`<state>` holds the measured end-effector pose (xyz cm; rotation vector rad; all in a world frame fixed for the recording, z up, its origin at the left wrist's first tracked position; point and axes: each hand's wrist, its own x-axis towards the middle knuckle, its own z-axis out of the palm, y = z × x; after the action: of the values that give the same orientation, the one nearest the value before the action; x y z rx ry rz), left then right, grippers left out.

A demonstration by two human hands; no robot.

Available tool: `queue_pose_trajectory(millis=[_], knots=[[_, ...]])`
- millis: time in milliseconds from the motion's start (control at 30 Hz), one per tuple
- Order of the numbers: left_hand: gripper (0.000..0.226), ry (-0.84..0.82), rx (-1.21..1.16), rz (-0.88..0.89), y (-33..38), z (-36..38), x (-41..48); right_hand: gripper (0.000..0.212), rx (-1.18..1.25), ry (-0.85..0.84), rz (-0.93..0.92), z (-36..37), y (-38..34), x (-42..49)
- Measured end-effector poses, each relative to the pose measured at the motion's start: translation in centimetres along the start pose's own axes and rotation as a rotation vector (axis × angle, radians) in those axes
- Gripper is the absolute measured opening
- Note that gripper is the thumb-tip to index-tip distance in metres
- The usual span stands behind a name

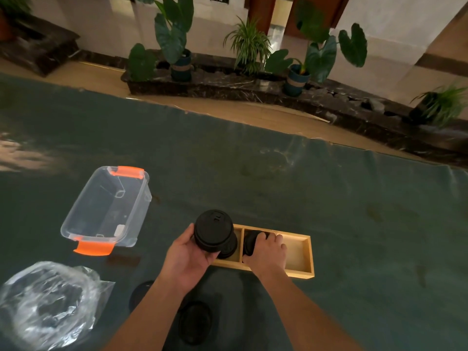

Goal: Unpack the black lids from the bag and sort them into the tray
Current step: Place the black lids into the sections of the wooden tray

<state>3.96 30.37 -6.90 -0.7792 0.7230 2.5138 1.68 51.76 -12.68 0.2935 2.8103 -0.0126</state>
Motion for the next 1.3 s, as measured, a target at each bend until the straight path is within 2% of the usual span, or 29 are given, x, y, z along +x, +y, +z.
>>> queue_pose_trajectory(millis=[367,633,733,800,833,867,933,967,1000,1067,1200,1300], knots=[[0.042,-0.001,0.015,-0.004,-0.6,1.1,-0.3,0.065,0.02,-0.014,-0.005,0.4,0.4,0.3],[0.042,0.001,0.035,-0.019,-0.9,1.6,-0.2,0.074,0.043,-0.236,-0.008,-1.0,0.2,1.4],[0.043,0.006,0.067,-0.045,-1.7,2.3,0.2,0.064,0.075,-0.224,-0.014,-3.2,1.0,0.2],[0.045,0.014,0.1,-0.066,-2.5,2.9,0.8,0.041,0.27,-0.095,-0.011,-4.8,2.4,-0.9],[0.045,0.012,0.12,-0.079,-3.0,3.3,1.2,0.033,0.493,-0.041,0.017,-5.6,3.4,-1.4],[0.045,0.009,0.142,-0.096,-3.7,3.9,1.5,0.035,0.756,-0.024,0.066,-6.5,4.4,-2.0],[0.043,0.002,0.199,-0.135,-5.3,5.2,2.3,0.045,1.156,-0.128,0.133,-8.2,6.8,-3.0],[0.042,0.001,0.233,-0.154,-6.3,5.9,2.6,0.047,1.232,-0.211,0.127,-8.8,8.0,-3.5],[0.041,0.0,0.263,-0.168,-7.1,6.5,2.9,0.046,1.245,-0.285,0.11,-9.1,8.8,-3.8],[0.038,-0.029,0.312,-0.202,-9.0,7.9,3.7,0.035,1.201,-0.327,0.125,-8.9,10.7,-4.2],[0.032,-0.01,0.469,-0.213,-12.1,10.7,6.1,0.014,1.235,-0.22,0.277,-7.8,14.0,-3.5],[0.031,0.066,0.782,-0.141,-13.8,12.6,8.1,0.008,1.285,-0.149,0.428,-6.9,15.5,-2.8]])
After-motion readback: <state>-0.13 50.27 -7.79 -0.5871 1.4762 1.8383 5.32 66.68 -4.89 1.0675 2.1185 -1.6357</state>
